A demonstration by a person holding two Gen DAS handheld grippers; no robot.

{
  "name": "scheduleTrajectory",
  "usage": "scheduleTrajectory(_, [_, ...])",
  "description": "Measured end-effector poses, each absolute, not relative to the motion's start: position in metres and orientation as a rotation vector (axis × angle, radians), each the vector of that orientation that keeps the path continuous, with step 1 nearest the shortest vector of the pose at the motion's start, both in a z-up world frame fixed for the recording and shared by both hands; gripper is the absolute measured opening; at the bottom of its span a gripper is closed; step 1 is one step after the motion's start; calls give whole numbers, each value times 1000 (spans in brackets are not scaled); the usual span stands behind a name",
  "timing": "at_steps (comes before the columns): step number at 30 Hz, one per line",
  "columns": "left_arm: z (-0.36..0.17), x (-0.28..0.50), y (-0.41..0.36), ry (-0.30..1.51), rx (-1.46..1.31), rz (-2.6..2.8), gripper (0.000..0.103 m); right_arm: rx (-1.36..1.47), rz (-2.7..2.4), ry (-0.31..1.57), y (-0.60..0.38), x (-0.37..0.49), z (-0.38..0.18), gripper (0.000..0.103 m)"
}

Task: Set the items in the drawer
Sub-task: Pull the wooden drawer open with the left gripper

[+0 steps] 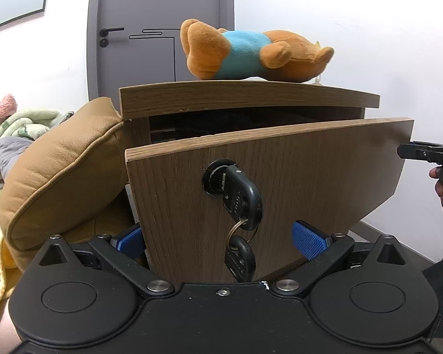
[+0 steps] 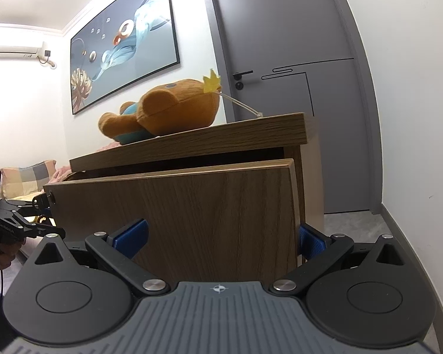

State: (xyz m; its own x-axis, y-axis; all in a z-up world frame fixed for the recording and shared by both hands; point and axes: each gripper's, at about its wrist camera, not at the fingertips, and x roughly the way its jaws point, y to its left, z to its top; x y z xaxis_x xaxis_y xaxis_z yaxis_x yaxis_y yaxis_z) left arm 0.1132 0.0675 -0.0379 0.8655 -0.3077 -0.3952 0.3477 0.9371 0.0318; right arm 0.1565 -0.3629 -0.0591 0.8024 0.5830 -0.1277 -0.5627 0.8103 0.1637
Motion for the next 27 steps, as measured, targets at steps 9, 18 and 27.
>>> scheduleTrajectory(9, [-39,90,70,389,108,-357,100,91,623,172,-365,133,-60,103])
scheduleTrajectory(18, [-40,71,70,386,120,-368,100,57,648,166,-368,116,-61,103])
scheduleTrajectory(27, [-40,47,68,386,135,-391,100,27,664,163,-370,92,-61,103])
